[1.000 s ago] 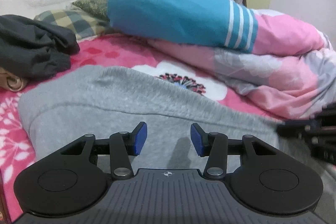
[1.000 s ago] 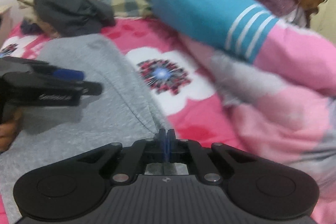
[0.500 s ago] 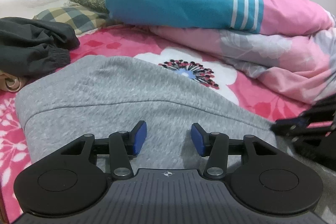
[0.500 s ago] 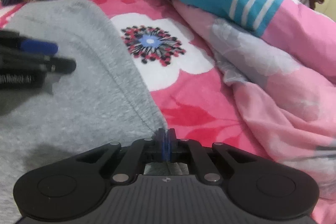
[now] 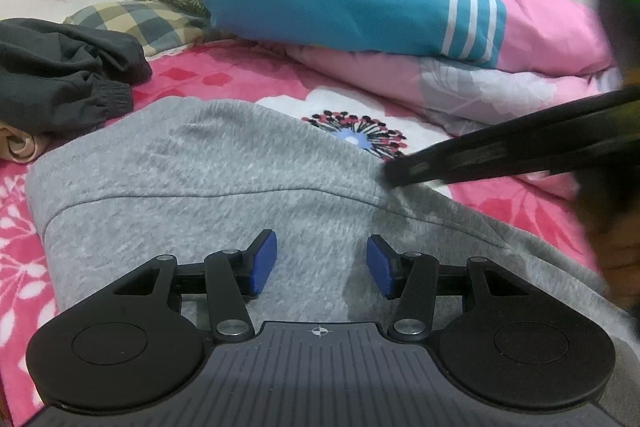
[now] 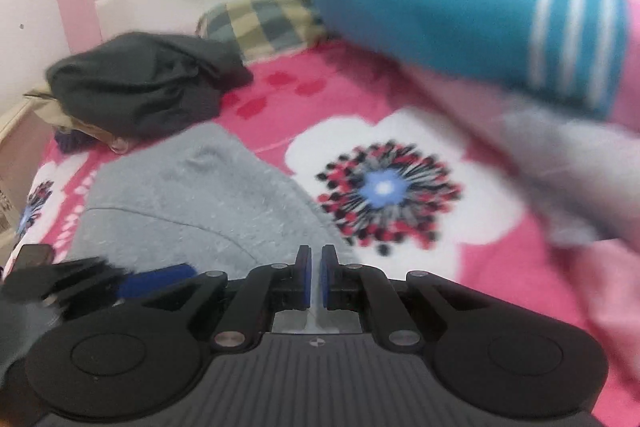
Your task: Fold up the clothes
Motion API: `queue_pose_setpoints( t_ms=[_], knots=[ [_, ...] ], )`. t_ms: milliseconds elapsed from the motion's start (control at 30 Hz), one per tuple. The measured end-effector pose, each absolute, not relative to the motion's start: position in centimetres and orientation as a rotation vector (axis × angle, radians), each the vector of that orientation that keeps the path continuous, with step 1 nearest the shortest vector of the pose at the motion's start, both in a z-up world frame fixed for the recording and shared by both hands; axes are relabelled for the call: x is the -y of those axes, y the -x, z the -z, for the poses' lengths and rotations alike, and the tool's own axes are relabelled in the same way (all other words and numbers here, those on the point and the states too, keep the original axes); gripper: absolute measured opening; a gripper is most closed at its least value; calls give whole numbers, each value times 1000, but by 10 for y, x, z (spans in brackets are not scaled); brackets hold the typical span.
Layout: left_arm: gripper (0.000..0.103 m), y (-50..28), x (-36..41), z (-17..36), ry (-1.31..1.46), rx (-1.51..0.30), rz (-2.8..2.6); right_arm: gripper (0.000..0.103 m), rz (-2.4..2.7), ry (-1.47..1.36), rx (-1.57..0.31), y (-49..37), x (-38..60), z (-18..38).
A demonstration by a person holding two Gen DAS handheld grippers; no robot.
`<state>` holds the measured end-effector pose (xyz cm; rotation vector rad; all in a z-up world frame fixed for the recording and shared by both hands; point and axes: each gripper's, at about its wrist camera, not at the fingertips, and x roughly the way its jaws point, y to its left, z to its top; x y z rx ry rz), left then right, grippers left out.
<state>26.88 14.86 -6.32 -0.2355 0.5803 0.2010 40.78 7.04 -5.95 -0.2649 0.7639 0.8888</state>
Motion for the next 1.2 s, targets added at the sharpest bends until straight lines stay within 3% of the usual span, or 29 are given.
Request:
queue_pose_setpoints(
  t_ms=[100, 200, 567, 800, 933, 1200],
  knots=[
    [51, -270, -150, 63, 248, -584, -199, 2, -844, 286, -800, -414, -89, 87],
    [53, -268, -152, 61, 268, -573, -198, 2, -818, 266, -803, -411, -86, 76],
    [57, -221, -135, 17, 287, -347, -112, 5, -566, 48, -698, -335, 65, -17],
    [57, -229, -95, 32, 360, -532, 224, 5, -397, 13, -679, -248, 158, -58],
    [57, -234, -70, 53, 331, -623, 274, 5, -368, 63, -709, -220, 169, -49],
    [57, -241, -61, 64, 283, -641, 216, 6, -389, 303, -776, -230, 156, 12]
  ],
)
